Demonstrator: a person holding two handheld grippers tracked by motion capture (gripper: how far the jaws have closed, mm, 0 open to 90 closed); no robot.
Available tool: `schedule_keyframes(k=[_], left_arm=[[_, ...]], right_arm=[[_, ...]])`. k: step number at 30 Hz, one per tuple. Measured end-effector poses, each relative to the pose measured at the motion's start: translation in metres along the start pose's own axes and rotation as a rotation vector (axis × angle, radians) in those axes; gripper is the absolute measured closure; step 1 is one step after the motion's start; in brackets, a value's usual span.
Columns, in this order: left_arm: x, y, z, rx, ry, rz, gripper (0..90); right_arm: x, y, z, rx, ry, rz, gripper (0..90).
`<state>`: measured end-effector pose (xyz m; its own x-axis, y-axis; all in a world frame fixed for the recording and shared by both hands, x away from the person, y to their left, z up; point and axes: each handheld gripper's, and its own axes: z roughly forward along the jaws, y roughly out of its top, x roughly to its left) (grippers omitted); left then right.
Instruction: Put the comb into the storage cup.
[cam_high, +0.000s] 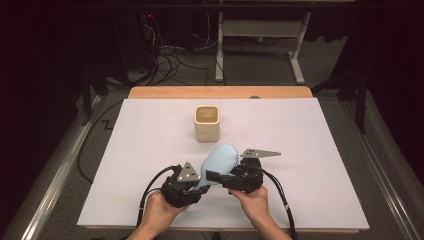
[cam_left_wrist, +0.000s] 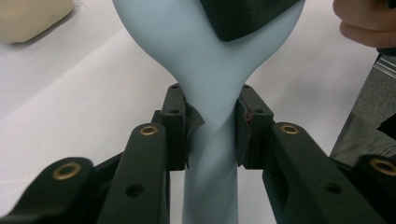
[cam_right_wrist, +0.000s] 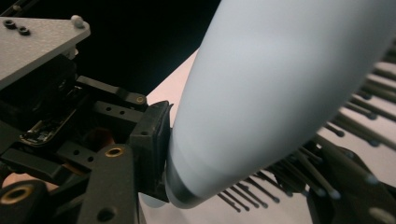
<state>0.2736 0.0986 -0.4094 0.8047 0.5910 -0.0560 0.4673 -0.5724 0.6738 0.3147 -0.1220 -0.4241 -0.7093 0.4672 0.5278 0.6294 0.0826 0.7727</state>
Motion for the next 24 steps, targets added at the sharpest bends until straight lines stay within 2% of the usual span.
schedule_keyframes(k=[7, 16, 24], left_arm=[[0.000, 0.001, -0.001, -0.004, -0.001, 0.007, 69.6], [0.001, 0.003, -0.003, -0.025, -0.019, 0.004, 68.8], [0.004, 0.002, -0.005, -0.035, -0.036, -0.012, 56.4]], right_arm=[[0.005, 0.005, -0.001, 0.015, 0.025, -0.013, 54.0], [0.006, 0.009, -0.004, 0.019, 0.038, -0.022, 56.3], [0.004, 0.017, -0.015, 0.004, 0.016, -0.037, 56.7]])
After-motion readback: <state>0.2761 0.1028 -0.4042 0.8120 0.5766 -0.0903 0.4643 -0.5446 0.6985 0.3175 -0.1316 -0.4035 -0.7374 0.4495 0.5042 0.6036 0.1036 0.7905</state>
